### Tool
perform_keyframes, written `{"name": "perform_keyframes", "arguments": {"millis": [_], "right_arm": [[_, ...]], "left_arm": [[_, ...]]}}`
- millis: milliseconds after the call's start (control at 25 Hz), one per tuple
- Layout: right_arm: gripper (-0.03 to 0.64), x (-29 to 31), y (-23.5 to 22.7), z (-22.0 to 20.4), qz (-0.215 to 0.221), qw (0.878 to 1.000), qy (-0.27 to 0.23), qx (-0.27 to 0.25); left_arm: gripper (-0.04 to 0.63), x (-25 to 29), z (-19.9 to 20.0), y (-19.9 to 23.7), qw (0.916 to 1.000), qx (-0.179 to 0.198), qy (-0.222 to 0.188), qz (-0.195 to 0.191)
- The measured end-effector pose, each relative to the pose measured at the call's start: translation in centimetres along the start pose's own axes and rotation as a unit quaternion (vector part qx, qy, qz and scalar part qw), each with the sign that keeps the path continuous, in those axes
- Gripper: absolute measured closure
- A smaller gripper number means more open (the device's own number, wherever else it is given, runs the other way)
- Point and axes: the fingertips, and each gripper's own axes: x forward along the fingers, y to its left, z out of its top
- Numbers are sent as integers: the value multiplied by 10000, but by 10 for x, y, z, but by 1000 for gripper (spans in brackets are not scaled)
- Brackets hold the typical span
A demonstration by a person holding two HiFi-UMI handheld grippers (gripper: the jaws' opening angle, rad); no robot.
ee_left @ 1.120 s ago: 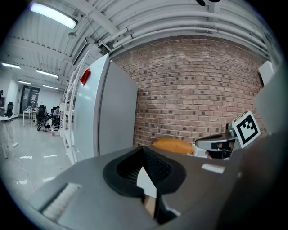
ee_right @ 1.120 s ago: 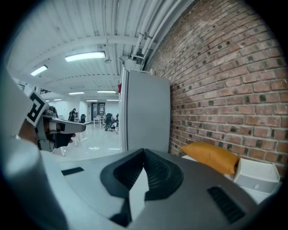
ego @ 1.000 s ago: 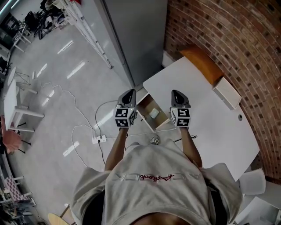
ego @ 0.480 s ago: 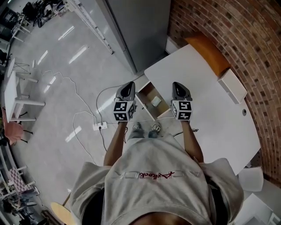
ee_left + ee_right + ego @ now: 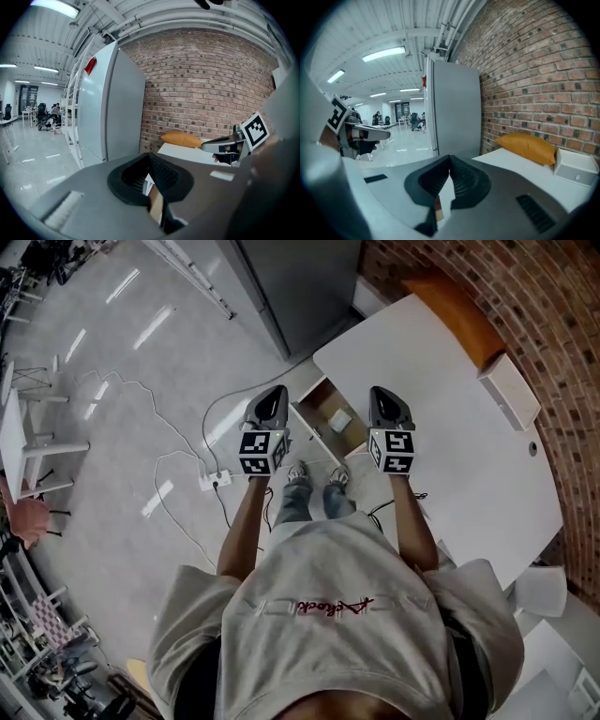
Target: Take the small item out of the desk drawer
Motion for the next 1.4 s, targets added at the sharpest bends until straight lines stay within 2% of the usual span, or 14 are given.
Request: {"name": "perform_keyframes", "arguments": {"millis": [360,760,1000,1400], "right_arm": [[604,17,31,-21,-150,9996,218,105],[604,29,36,-49,-276,9985,439,189],[604,38,45,-71,-213,9976,596,264],[606,52,78,-122,116,9946,944,416]], "left_arm": [[586,-1,-29,35,9996,33,210,-196],[586,18,-56,40,9983,-134,391,-417],[586,30,-76,39,9973,-209,501,-494],[586,36,-130,38,9943,-420,831,-522]]}}
